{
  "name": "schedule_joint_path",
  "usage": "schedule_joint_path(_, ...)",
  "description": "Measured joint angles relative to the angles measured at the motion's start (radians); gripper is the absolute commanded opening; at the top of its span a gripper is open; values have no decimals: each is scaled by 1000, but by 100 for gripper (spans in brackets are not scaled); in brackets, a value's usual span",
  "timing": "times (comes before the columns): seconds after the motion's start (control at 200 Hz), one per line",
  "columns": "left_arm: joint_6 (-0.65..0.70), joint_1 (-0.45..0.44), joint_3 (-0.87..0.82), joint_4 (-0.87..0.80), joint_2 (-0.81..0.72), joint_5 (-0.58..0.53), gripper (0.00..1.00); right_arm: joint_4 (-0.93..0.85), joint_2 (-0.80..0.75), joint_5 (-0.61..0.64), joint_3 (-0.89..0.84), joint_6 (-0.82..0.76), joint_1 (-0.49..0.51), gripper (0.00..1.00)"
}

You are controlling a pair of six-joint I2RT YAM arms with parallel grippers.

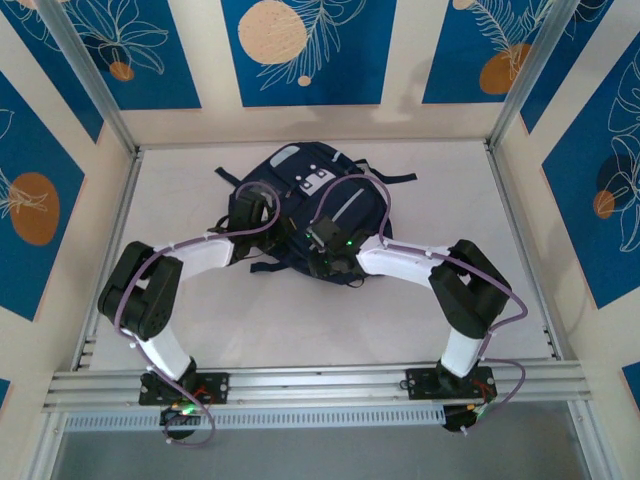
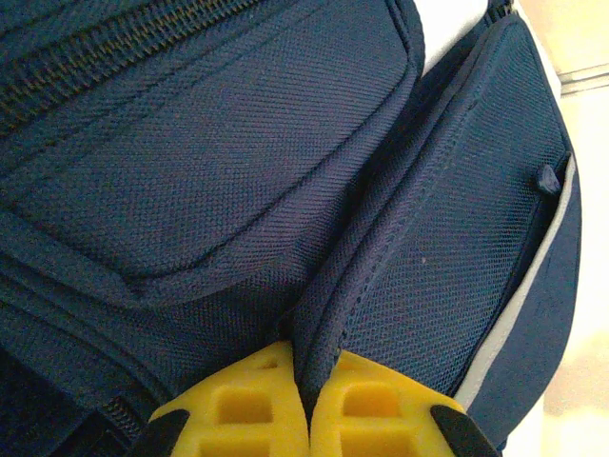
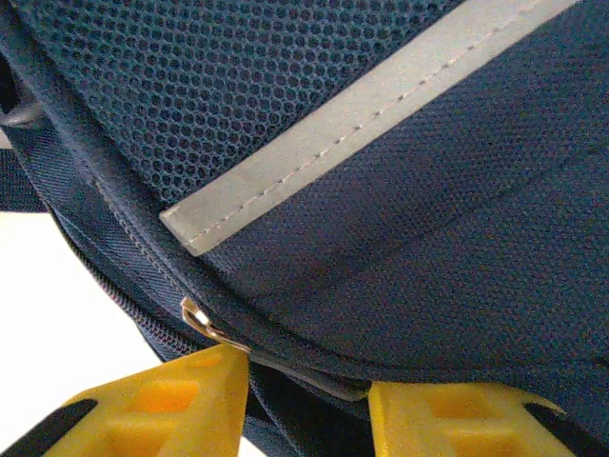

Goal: Pack the student bag
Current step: Zip the student bag at the top-center of the table.

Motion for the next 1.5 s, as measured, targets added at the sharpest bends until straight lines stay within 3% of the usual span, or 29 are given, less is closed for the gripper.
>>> schedule_joint_path(0.335,-30,-19,-6,23,0,11,0,59,-40,-82,-13,38,26,33)
schedule_joint_path(0.55,-35,-21,-7,35,0,17,0,24,-29,-56,14,72,23,34)
schedule_joint_path(0.765,-43,-26,-7,48,0,22,0,-116,43,5,134,167,24,50)
schedule_joint_path(0.835,-46,-28,-7,52,0,22,0,-169,72,27,180,217,27,50)
schedule_joint_path(0.945,-51,-30,-7,56,0,22,0,-253,126,87,253,301,32,45)
schedule_joint_path(1.07,-51,-35,-7,56,0,21,0,-289,151,156,266,376,32,31)
schedule_joint_path(1.12,-53,-36,-7,56,0,21,0,-300,157,176,266,396,32,21)
schedule_joint_path(1.185,-53,-36,-10,59,0,19,0,-315,159,197,266,418,31,0)
schedule_joint_path(1.37,-50,-35,-13,60,1,14,0,-233,110,170,185,382,17,0)
schedule_joint_path(1.5,-39,-23,-10,62,8,18,0,-168,13,36,100,282,-37,0)
